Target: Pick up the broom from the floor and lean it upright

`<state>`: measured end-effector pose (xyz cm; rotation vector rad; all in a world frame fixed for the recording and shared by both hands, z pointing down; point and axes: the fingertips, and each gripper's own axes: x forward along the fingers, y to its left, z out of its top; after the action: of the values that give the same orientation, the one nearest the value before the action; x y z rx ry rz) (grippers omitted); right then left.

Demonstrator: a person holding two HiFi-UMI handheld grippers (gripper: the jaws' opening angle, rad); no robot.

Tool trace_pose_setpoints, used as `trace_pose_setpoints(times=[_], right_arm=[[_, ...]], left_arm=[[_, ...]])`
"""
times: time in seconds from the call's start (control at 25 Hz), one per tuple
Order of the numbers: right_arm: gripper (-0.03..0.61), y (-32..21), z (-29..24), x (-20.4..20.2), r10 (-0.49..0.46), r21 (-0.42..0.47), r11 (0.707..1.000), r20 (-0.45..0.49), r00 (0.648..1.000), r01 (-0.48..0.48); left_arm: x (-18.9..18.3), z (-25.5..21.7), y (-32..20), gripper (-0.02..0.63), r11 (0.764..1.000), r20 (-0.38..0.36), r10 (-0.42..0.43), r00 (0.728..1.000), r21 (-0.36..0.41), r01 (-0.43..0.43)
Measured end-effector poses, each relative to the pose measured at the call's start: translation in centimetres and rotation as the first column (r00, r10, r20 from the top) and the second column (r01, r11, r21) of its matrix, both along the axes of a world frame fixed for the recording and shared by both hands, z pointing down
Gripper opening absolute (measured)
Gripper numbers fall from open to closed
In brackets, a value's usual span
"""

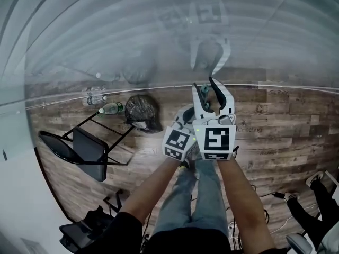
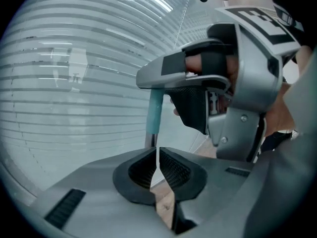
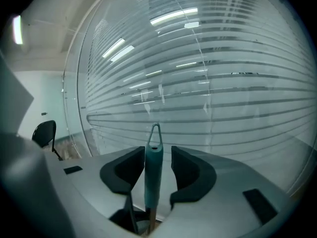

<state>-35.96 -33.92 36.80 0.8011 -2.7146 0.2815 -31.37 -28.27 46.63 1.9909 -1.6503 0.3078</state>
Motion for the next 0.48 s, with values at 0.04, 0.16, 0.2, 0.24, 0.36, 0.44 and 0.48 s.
trace_pose_setpoints(times=[0.04,0.16,0.2,0.24,0.36,0.44,0.48], right_arm=[[0.164,0.0,-0.2,0.1,0.0,-0.001,1.0,0.01,1.0,0.0],[0.169,0.0,-1.1,0.4,0.001,0.003,1.0,0.04,0.999,-0.001],[0.169,0.0,-1.2,0.4,0.0,0.001,1.0,0.044,0.999,0.0],[0.169,-0.1,-1.2,0.4,-0.001,-0.001,1.0,0.044,0.999,0.001],[0.17,-0.3,-1.0,0.2,-0.007,-0.008,1.0,0.039,0.999,0.007],[0.17,-0.3,-1.1,0.2,-0.015,-0.007,1.0,0.04,0.999,0.015],[0.17,-0.2,-1.2,0.1,-0.018,-0.006,1.0,0.042,0.999,0.018]], left_arm=[[-0.1,0.0,-0.3,0.008,1.0,0.009,0.008,1.0,0.004,-0.008],[-0.4,0.0,-0.7,0.008,1.0,0.016,0.017,1.0,0.007,-0.017],[-0.5,0.0,-0.9,0.008,1.0,0.015,0.015,1.0,0.004,-0.015],[-0.6,0.1,-1.1,0.008,1.0,0.014,0.013,1.0,0.002,-0.013],[-1.1,0.0,-1.6,0.008,1.0,0.021,0.018,1.0,0.006,-0.018],[-1.1,0.0,-1.7,0.008,1.0,0.024,0.029,0.999,0.007,-0.029],[-1.1,0.0,-1.6,0.008,0.999,0.023,0.031,0.999,0.005,-0.031]])
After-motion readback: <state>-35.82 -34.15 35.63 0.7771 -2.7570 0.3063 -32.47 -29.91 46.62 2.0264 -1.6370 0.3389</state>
